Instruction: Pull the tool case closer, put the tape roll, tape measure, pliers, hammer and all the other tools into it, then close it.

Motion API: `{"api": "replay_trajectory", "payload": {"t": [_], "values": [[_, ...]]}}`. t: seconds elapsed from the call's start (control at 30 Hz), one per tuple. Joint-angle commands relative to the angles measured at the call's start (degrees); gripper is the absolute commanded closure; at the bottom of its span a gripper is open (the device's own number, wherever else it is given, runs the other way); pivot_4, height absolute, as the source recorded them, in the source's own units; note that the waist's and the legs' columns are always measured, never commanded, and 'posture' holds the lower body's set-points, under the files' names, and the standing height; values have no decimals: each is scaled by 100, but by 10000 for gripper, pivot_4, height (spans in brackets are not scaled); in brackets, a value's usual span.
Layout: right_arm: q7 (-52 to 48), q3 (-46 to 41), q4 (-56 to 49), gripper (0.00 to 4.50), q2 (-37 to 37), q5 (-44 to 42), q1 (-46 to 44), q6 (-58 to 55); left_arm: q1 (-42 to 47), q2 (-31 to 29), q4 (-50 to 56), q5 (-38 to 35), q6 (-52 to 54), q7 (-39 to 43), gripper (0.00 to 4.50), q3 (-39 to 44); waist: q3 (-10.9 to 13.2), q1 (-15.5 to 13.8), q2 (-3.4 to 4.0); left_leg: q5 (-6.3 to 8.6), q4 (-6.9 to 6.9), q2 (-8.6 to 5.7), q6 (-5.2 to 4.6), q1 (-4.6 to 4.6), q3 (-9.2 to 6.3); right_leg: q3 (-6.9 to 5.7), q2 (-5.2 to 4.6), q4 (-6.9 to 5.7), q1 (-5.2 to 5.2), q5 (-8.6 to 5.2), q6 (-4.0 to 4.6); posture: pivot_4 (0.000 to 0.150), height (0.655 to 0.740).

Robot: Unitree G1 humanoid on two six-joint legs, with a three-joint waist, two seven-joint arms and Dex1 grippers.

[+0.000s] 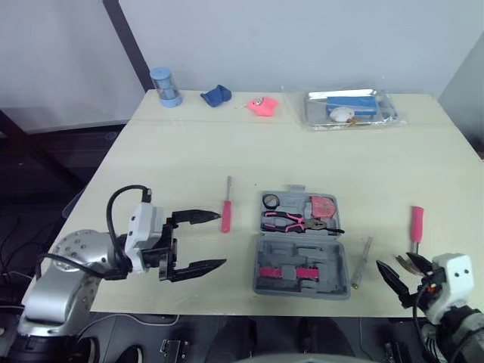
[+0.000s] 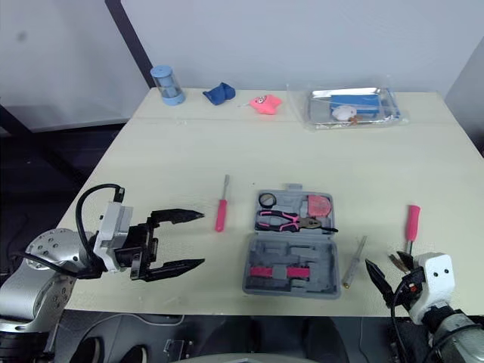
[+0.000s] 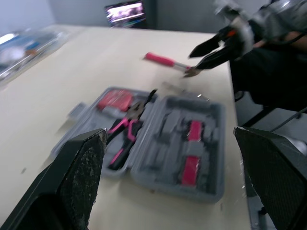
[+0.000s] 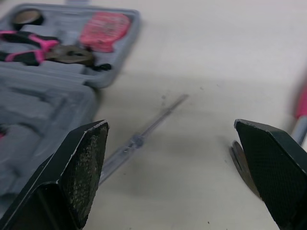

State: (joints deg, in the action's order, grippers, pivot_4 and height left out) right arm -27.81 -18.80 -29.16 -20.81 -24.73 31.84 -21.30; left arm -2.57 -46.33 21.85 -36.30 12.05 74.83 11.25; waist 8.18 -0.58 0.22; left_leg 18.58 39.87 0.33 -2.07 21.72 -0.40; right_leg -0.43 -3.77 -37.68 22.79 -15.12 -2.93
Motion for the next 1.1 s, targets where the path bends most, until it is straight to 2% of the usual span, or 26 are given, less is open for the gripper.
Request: {"api": "replay_trajectory", "payload": {"t": [0.03, 0.17, 0.37, 0.67, 0.83, 1.1], "values": [[403, 260, -14, 1006, 275, 268, -58, 79, 119, -124, 163, -190, 16, 205, 0, -13, 0, -1, 1, 0, 0, 0, 0, -2, 2, 1, 5, -1, 0, 0, 0, 1500, 7400], [844, 642, 129, 1006, 627, 647, -164, 121, 216, -250, 79, -178, -64, 502, 0, -68, 2, -6, 2, 0, 0, 0, 0, -2, 2, -7, 13, -2, 2, 0, -1, 1500, 7400], [1218, 865, 402, 1006, 1000, 771, -371, 115, 469, -297, -17, -160, -54, 680, 0, -157, 7, -19, -8, -2, 0, 0, 3, -1, 1, -9, 20, 0, 2, 3, -7, 1500, 7400], [1174, 972, 438, 1006, 976, 760, -490, 228, 608, -281, 22, -181, 14, 669, 0, -228, 9, -7, -14, -10, -4, 1, 18, 2, 0, -7, 26, 8, 6, 6, -15, 1500, 7400], [1246, 833, 463, 1006, 897, 682, -605, 4, 634, -268, 28, -179, 20, 634, 0, -242, 13, -7, -23, -10, -5, 0, 18, 2, 4, -3, 25, 8, 7, 6, -16, 1500, 7400], [1544, 1131, 439, 1006, 1095, 799, -528, -418, 657, -236, 75, -198, 61, 540, 0, -263, 12, -21, -24, -7, -5, 2, 11, 1, -4, -10, 29, 1, 8, 6, -15, 1500, 7400]]}}
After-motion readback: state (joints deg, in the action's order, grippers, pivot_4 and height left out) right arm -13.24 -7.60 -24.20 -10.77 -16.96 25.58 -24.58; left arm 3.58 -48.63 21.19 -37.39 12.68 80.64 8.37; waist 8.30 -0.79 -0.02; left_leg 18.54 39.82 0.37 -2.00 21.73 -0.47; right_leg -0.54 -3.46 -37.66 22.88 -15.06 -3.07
